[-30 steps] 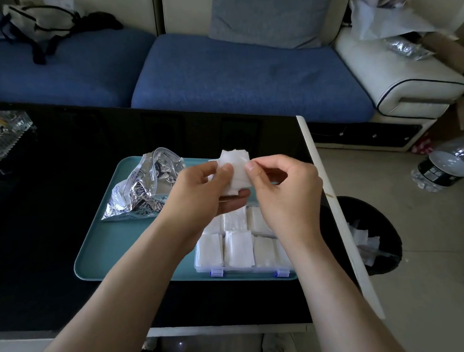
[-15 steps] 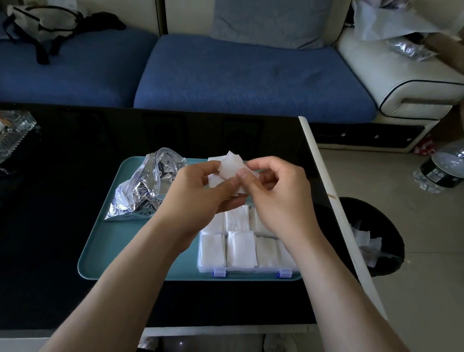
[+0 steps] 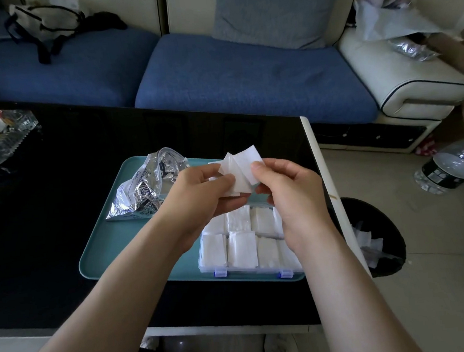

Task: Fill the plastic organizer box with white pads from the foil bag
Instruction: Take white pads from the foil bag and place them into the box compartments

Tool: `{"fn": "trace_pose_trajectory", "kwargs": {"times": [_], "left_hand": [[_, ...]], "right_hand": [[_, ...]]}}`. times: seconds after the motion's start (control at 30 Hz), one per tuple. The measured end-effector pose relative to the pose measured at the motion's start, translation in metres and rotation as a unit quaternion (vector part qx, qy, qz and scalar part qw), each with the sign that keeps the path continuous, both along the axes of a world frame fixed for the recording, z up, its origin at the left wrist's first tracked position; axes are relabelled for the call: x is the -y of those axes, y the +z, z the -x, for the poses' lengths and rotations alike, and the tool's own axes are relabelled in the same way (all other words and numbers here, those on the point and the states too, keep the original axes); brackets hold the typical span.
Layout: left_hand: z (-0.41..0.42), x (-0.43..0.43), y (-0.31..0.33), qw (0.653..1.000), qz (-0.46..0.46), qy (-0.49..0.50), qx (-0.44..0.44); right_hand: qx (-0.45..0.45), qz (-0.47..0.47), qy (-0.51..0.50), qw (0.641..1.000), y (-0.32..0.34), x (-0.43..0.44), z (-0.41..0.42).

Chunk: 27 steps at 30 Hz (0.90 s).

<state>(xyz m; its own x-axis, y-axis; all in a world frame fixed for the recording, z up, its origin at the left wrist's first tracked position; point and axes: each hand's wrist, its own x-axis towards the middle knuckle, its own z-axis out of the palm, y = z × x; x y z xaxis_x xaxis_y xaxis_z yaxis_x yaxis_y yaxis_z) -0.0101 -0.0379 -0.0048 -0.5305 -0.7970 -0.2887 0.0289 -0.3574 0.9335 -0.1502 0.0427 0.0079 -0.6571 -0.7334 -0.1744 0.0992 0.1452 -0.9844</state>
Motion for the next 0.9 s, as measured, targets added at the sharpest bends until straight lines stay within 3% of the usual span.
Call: {"fn": "trace_pose_trajectory", "kwargs": {"times": [0.53,0.9], "left_hand": [[0.003,0.002,-0.006,0.999,-0.026,-0.003,-0.042],[0.0,0.003,-0.005,1.0,0.012,0.007,0.012]], "right_hand": [[0.02,-0.024,0.011,0.999,-0.004,0.002,-0.011],[-0.008,-0.03,0.016,0.999,-0.003,0.002,-0.013]]}}
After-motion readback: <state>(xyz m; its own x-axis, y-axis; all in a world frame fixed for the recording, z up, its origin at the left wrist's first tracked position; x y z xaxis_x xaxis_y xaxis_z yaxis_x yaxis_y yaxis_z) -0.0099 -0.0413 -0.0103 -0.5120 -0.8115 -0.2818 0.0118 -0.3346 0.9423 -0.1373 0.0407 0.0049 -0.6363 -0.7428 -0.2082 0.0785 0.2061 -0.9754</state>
